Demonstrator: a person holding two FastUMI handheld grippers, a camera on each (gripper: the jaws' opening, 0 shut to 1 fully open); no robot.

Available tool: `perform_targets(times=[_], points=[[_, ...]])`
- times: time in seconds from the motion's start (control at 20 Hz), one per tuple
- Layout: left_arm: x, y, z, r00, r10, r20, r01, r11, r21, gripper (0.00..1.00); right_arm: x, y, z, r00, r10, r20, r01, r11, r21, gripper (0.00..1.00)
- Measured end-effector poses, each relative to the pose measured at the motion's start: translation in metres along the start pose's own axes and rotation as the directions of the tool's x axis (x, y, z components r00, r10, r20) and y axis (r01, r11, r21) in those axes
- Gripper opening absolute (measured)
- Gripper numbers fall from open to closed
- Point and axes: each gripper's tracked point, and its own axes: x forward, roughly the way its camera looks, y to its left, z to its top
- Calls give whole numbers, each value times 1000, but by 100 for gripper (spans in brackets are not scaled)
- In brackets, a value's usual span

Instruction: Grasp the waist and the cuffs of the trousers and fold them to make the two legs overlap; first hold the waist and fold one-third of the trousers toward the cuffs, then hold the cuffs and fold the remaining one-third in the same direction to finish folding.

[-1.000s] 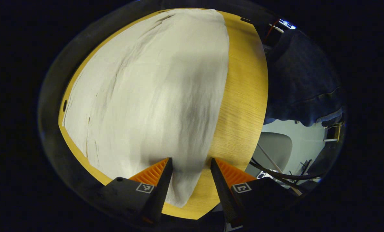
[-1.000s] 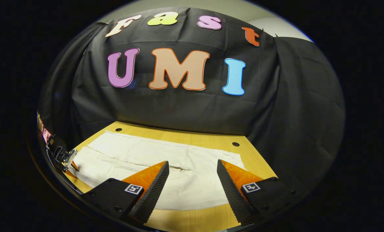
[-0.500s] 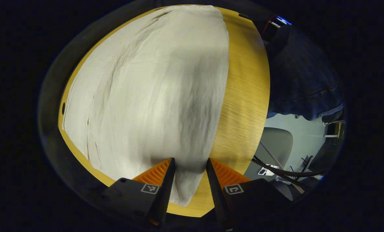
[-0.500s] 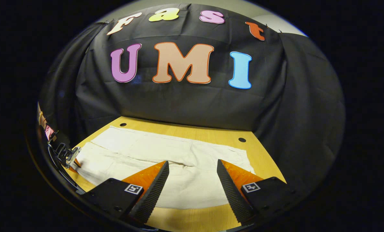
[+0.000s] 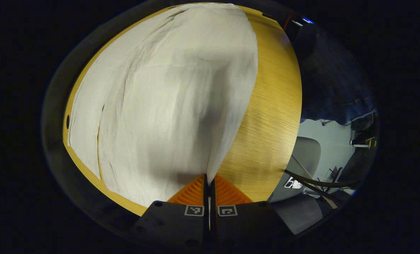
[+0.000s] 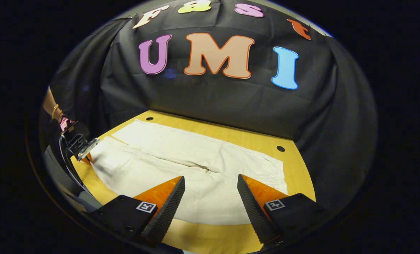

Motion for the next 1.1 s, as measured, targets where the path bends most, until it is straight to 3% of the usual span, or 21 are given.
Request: perform_targets(times=[0.2,0.35,0.55,0.75,1.1], points=[[0,-1,-1,1000,4,-13,-4,1000,-6,0,14,-11,-42,991,74,-112,-86,991,-106,96],[1,1,0,1000,5,-25,-5,1000,-12,0,20,-18,-79,962,141,-234,-194,955,-223,98],[2,1,0,999,14,-33,-16,999,-48,0,25,-29,-126,885,216,-413,-358,883,-304,97],[2,0,1,999,26,-45,-29,997,-69,0,28,-40,-165,780,243,-577,-511,779,-362,98],[2,0,0,998,28,-59,-33,995,-90,0,47,-54,-197,660,207,-722,-628,680,-379,97]])
